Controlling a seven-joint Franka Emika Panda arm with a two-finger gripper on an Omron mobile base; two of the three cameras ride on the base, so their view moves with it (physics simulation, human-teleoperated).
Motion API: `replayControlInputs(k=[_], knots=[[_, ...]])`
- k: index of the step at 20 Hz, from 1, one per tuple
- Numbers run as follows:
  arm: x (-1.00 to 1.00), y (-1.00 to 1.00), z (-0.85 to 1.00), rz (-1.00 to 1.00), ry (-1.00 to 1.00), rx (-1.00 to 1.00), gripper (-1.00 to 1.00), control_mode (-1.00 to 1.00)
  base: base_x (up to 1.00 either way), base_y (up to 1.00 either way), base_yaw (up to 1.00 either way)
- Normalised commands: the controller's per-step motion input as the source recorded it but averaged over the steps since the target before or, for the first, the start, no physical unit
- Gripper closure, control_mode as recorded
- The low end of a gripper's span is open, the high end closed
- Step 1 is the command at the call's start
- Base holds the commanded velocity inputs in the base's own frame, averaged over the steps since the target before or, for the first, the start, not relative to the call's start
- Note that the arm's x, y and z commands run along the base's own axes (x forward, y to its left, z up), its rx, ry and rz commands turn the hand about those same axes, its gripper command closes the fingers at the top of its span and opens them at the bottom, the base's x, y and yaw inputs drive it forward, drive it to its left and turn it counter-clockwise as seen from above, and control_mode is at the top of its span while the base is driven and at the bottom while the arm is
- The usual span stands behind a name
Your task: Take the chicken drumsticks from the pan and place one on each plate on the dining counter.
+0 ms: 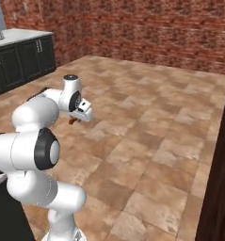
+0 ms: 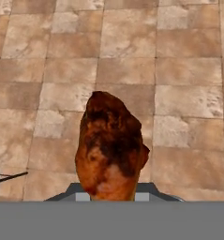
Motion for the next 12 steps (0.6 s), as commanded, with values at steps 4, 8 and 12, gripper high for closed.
replayControlInputs(k=[4,8,12], knots=[[0.0,0.0,0.0,0.0,0.0,0.0,1.0,1.0,0.87,-0.23,0.42],[0.0,0.0,0.0,0.0,0.0,0.0,1.0,1.0,0.85,-0.23,0.44],[0.0,0.0,0.0,0.0,0.0,0.0,1.0,1.0,0.83,-0.22,0.48]])
